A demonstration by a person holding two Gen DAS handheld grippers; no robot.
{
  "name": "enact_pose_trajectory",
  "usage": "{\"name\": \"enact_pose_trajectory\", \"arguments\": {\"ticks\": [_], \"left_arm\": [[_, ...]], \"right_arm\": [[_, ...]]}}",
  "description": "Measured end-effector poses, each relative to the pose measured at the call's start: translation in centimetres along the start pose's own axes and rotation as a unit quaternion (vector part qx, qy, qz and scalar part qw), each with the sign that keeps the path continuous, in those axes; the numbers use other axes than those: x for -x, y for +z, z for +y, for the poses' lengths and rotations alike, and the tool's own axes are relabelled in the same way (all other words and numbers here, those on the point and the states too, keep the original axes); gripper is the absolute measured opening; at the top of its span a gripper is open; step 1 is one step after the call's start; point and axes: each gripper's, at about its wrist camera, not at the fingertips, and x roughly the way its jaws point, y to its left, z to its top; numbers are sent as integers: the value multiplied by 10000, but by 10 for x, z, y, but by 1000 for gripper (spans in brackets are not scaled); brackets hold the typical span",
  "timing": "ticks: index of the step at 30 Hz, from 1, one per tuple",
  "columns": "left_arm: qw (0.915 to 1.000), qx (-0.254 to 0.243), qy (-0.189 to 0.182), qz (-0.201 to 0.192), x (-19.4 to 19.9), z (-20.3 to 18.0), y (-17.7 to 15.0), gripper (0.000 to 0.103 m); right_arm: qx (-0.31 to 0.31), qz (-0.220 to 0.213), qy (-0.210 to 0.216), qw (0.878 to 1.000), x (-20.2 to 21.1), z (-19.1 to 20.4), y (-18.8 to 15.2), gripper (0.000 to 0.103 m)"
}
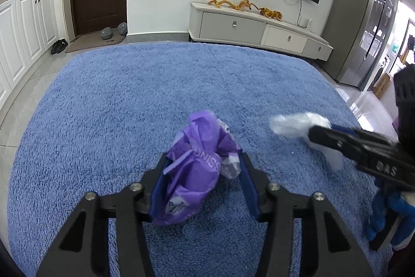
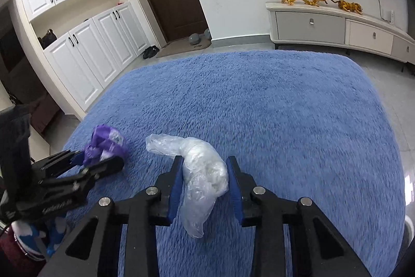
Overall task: Collect trash
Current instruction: 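Grasp the purple bag with the left tool while the right tool grasps the clear plastic bag, then carry the purple bag and clear plastic bag over the black bin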
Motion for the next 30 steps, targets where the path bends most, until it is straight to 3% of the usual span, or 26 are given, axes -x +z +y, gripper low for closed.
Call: {"name": "enact_pose_trajectory", "arguments": {"ticks": [12, 15, 24, 30], "left_arm": [[9994, -189, 229, -150, 9, -7, -2, 32], [9995, -215, 109, -206, 17, -18, -4, 31], [9974, -389, -58, -605, 65, -46, -9, 31], [9944, -484, -102, -936, 102, -58, -5, 31]], "right_arm": [[-447, -185, -215, 9986, 62, -17, -47, 31], [-551, -237, -273, 9978, 78, -21, -58, 31], [-676, -509, -371, 9957, 118, -29, -72, 31], [-701, -946, -468, 9919, 158, -30, -76, 31]]}}
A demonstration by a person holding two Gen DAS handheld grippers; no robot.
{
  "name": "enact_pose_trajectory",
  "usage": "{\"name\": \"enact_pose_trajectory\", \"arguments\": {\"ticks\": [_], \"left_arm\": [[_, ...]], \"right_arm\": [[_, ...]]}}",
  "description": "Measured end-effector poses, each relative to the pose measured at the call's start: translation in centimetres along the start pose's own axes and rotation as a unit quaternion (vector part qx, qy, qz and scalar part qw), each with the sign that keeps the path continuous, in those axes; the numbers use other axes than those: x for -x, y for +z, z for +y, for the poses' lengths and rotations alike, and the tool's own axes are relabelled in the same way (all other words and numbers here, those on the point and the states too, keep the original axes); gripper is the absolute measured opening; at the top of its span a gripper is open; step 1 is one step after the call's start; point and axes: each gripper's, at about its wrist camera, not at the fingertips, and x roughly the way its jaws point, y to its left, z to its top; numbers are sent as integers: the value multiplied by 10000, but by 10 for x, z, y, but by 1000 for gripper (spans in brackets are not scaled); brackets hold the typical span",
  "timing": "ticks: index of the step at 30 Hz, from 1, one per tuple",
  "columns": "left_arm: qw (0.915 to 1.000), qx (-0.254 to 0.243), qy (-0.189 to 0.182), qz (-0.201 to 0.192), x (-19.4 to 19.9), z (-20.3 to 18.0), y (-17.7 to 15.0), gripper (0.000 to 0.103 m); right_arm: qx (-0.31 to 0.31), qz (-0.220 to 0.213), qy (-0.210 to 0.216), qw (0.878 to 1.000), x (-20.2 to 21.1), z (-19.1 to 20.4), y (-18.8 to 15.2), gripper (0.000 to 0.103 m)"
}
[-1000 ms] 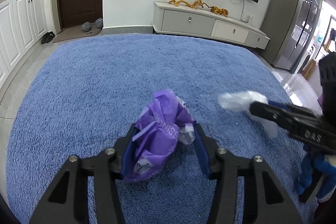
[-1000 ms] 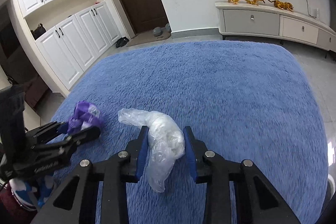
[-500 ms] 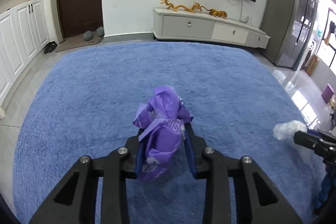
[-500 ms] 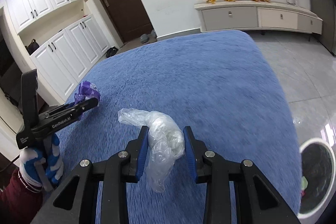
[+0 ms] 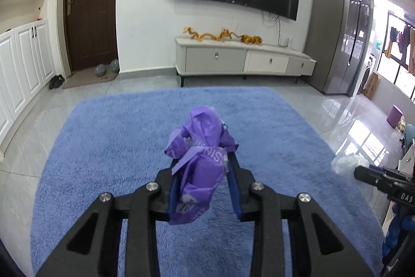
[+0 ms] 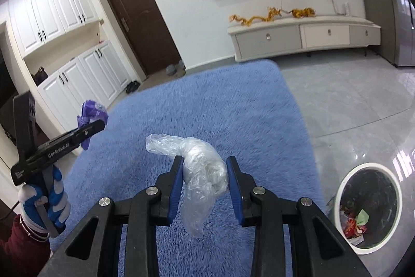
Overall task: Collect trash
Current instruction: 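Carry the purple bag and clear plastic bag over the black bin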
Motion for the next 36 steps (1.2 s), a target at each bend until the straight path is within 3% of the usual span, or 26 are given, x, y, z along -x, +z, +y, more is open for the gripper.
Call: {"name": "enact_pose_trajectory", "arguments": {"ticks": [9, 17, 28, 36], "left_arm": [[9990, -203, -92, -394, 39, -31, 11, 31], [9972, -393, -400, -504, 45, -70, 26, 31], [9892, -977, -1092, -25, -4, -166, 35, 31], [9712, -1578, -1684, 593, -63, -268, 29, 31]], "right_arm": [[22, -623, -108, 9980, 58, -8, 5, 31], [-270, -1011, -314, 9940, 89, -38, 1, 31], [-1320, -1226, -889, 9796, 105, -124, -22, 31], [-1873, -875, -1946, 9588, 95, -201, -52, 31]]}}
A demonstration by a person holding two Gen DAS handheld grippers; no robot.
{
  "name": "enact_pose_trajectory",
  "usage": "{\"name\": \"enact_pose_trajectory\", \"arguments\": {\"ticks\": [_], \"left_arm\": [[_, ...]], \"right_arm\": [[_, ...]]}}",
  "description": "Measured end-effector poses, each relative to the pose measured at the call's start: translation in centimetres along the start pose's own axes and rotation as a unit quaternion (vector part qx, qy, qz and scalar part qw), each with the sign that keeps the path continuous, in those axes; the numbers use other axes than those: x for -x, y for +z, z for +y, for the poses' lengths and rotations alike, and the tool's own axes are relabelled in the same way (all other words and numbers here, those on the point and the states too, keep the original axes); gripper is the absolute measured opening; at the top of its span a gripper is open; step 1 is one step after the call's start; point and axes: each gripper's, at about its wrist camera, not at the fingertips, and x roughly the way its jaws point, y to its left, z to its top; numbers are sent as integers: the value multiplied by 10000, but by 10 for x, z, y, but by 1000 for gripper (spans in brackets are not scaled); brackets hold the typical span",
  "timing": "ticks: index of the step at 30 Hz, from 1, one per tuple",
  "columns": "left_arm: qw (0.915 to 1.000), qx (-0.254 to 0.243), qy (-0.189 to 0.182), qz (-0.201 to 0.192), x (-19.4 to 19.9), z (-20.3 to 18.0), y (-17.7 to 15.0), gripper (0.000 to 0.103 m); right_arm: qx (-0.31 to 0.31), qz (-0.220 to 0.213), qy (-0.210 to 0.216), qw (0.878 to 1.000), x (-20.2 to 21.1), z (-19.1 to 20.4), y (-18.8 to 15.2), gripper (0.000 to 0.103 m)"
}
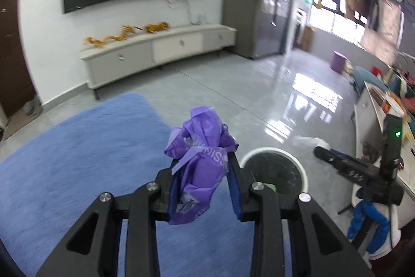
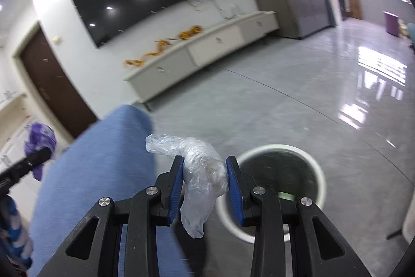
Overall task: Collect trash
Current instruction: 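Carry the purple bag and clear plastic bag over the black bin, then open both tools to drop the bags into the bin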
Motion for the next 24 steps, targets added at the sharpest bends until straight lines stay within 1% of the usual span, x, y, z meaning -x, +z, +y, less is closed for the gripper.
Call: {"name": "enact_pose_trajectory", "arguments": {"ticks": [3, 5, 10, 13, 16, 17, 18, 19, 20, 21, 24], "left_arm": [[9993, -137, -222, 251, -35, -28, 9, 31], [9984, -152, -349, 424, -57, -46, 14, 31], [9942, -81, -692, 825, -113, -81, 27, 33], [9918, -74, -811, 981, -138, -97, 29, 33], [9878, 70, -981, 1205, -164, -113, 27, 35], [9869, 108, -1012, 1251, -171, -115, 29, 36], [9854, 157, -1062, 1323, -178, -117, 29, 41], [9837, 205, -1113, 1396, -184, -120, 29, 45], [9824, 258, -1141, 1456, -191, -122, 29, 53], [9816, 301, -1155, 1487, -194, -124, 28, 57], [9802, 337, -1196, 1540, -203, -130, 28, 57]], "right_arm": [[-125, 144, -272, 9994, -14, -25, -4, 31], [-198, 232, -380, 9988, -24, -38, -4, 31], [-463, 385, -538, 9967, -39, -71, -9, 31], [-565, 459, -606, 9955, -46, -90, -11, 32], [-675, 527, -661, 9941, -55, -102, -10, 33], [-707, 547, -661, 9938, -57, -106, -10, 33], [-731, 577, -672, 9934, -60, -109, -11, 33], [-752, 609, -689, 9929, -62, -113, -11, 36], [-764, 632, -717, 9925, -65, -116, -10, 38], [-777, 659, -750, 9920, -66, -119, -11, 43], [-832, 711, -789, 9909, -67, -122, -13, 46]]}}
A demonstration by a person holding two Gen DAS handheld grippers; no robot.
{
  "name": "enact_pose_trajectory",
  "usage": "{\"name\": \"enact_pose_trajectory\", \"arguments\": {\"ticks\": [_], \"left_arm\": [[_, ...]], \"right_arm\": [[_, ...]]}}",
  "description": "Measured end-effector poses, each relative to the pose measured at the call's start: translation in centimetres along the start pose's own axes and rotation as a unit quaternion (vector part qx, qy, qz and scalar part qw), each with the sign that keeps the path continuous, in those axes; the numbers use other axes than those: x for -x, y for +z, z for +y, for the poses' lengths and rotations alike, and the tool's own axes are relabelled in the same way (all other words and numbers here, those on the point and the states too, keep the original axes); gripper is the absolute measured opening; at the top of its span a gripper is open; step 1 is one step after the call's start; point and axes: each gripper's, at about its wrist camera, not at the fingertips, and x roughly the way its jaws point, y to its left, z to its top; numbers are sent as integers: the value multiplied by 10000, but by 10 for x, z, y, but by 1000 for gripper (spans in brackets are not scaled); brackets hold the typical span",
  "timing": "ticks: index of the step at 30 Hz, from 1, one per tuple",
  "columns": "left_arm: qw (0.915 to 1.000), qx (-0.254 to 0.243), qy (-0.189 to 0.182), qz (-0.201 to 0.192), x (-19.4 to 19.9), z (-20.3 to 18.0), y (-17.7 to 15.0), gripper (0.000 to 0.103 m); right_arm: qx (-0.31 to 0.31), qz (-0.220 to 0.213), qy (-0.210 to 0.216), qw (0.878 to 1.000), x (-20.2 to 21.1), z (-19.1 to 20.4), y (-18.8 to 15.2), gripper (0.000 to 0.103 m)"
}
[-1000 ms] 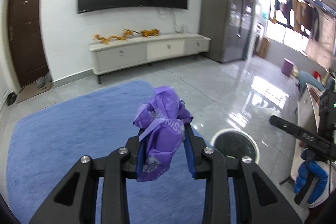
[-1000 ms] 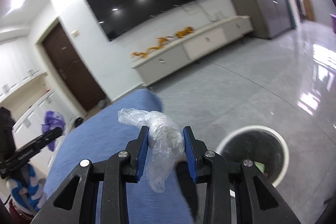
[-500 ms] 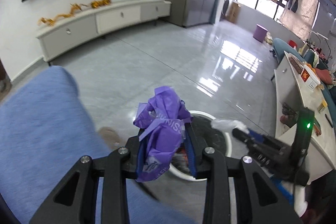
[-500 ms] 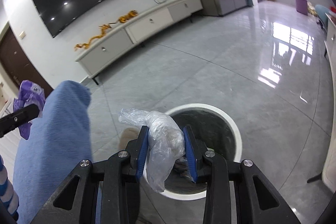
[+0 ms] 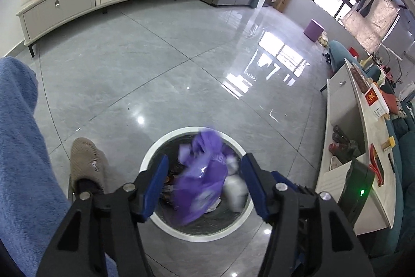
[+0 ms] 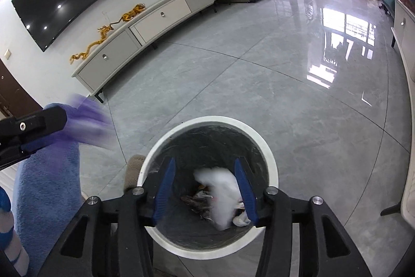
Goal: Collect trash
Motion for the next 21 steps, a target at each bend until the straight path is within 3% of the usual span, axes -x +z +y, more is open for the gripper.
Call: {"name": "enact_pose_trajectory", "arguments": {"ticks": [10, 21], "left_arm": [[9994, 22, 332, -95, 16, -6, -7, 58], [9887, 137, 1084, -1031, 101, 21, -34, 58]], "right_arm": [[-111, 10, -28, 9999, 15, 4, -7, 47], [593, -429, 198, 9971, 55, 72, -3, 50]]}}
